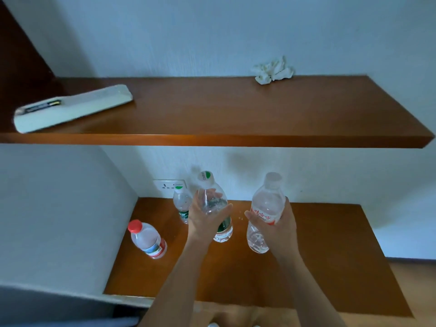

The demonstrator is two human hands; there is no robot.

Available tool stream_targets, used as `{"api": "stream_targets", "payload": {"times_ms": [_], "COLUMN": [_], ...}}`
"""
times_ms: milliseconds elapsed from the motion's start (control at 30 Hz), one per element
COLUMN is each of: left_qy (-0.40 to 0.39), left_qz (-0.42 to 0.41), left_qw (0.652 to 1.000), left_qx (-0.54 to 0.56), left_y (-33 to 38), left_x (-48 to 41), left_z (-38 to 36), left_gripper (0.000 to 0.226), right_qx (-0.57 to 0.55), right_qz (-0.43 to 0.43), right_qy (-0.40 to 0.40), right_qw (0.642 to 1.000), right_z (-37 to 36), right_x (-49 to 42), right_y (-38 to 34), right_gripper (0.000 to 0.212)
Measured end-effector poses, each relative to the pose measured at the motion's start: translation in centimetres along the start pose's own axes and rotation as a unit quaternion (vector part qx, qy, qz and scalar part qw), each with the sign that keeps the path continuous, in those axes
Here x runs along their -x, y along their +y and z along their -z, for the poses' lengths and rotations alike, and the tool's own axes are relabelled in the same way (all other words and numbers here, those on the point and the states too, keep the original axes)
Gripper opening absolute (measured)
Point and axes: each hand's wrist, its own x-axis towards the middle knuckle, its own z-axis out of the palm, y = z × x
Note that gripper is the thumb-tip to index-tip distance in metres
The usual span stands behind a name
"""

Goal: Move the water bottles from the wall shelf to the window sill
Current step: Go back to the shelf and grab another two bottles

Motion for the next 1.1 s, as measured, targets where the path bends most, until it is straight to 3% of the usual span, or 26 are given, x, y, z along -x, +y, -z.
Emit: {"api": "stream_targets", "payload": {"times_ms": [100,233,433,600,867,1100], "left_qy": [0.002,0.019,0.111,0.236,0.46,0.634], "left_qz": [-0.019,-0.039,-0.059,-0.051,-0.001,0.058], "left_qw": [1.0,0.999,0.992,0.97,0.888,0.771], "left_qx": [-0.001,0.01,0.029,0.013,-0.008,0.01], "left_y": [0.2,0.0,-0.5,-0.4,-3.0,-4.8], "left_x": [1.1,2.7,5.9,10.0,21.8,34.6], "left_z": [1.1,3.0,6.4,9.4,14.0,15.7], "left_gripper": [0.04,0.047,0.059,0.063,0.045,0.043], "right_qx": [0.003,-0.013,-0.052,-0.077,-0.125,-0.111], "right_qz": [0.016,0.039,0.059,0.08,0.142,0.154], "right_qy": [-0.02,-0.061,-0.199,-0.319,-0.517,-0.681], "right_qw": [1.0,0.997,0.977,0.941,0.835,0.707], "right_z": [-0.6,-2.3,-5.7,-8.2,-12.3,-15.4], "right_x": [0.6,1.1,2.3,3.6,11.9,22.5], "right_y": [-0.6,-1.6,-3.2,-4.5,-6.3,-7.3], "right_gripper": [0.069,0.069,0.084,0.067,0.074,0.071]}}
